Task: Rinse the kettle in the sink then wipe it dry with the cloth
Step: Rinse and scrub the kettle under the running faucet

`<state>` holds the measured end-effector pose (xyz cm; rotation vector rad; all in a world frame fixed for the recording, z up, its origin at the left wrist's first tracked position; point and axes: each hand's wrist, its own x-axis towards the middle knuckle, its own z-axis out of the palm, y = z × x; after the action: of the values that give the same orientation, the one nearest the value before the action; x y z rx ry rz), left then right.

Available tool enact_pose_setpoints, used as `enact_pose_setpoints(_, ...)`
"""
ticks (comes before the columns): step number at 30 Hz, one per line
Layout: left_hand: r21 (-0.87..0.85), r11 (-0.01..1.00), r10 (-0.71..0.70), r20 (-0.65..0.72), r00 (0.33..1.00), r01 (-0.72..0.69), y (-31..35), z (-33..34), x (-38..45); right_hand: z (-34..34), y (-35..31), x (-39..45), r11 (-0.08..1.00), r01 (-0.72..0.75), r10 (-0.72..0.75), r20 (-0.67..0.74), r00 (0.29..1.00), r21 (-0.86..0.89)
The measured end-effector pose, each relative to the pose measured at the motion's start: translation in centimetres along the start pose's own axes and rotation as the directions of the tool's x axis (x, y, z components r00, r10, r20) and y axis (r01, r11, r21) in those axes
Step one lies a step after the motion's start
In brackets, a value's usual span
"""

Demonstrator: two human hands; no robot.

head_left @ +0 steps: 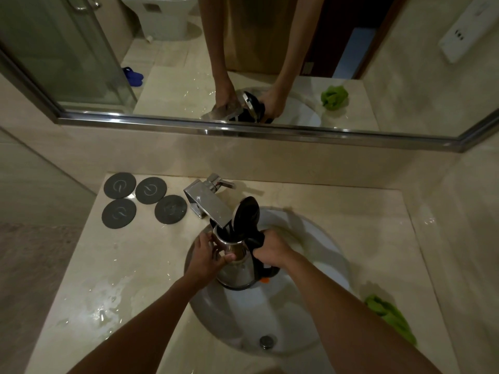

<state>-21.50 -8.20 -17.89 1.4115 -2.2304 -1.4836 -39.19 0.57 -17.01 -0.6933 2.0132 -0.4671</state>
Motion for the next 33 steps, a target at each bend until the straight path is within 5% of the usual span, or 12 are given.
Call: enact_pose_setpoints(33, -0.027, 1.000, -0.002, -0.007, 1.000, 0.002, -0.12, 0.29, 0.18, -0.50, -0.03, 0.38, 0.999, 0.025, -0.024, 0.012, 1.000, -0.025)
